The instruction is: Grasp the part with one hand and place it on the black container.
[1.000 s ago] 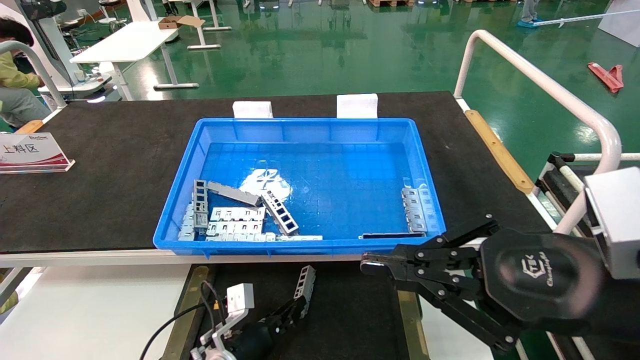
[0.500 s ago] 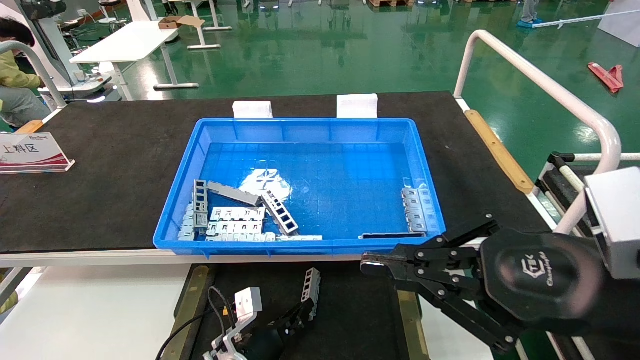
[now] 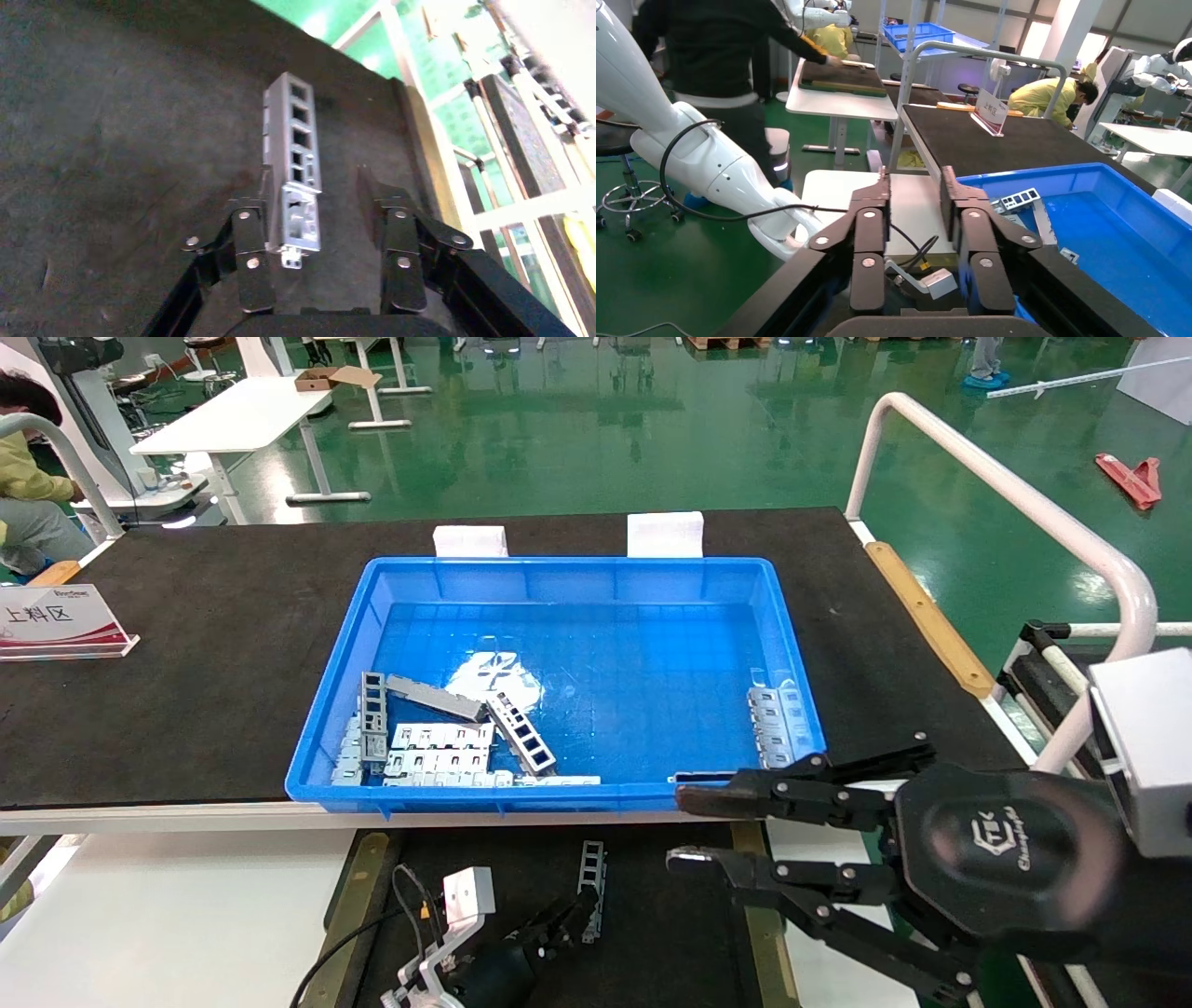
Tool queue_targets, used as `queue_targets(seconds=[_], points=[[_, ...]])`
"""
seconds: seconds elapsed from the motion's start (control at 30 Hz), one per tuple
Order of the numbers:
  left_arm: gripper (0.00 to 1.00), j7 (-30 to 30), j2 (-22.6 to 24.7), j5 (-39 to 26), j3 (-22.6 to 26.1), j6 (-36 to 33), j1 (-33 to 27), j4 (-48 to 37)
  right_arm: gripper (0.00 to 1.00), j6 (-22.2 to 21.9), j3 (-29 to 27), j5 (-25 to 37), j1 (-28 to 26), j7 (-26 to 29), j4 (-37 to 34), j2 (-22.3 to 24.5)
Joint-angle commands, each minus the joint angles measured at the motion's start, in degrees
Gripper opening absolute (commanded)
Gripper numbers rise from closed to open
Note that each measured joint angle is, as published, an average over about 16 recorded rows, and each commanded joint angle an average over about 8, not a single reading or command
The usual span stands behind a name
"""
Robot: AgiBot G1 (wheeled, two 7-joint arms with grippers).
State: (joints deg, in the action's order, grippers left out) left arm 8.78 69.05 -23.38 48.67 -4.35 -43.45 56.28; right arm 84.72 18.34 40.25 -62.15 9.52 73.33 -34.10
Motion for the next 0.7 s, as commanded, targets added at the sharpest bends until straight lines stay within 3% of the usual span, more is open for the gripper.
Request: queue_targets(seconds=[0.03,0.4,0.7], points=[[1.0,-0.36,-0.53,-0.31,-0.05,-0.45,0.21,0.91,1.0,0.0,0.0,0.0,0.0,0.0,0.0,0.0],[1.0,-1.14,-12.99,-2.38,2.7,-6.47,2.33,13.6,1.0,-0.01,0.02,-0.02,-0.01,-0.01,0.0,0.01],[1.0,-0.14,-23.06,-3.59,5.17,-15.62,0.23,19.97,1.0,-0.02,0.04,-0.03,-0.01,-0.02,0.0,0.02]])
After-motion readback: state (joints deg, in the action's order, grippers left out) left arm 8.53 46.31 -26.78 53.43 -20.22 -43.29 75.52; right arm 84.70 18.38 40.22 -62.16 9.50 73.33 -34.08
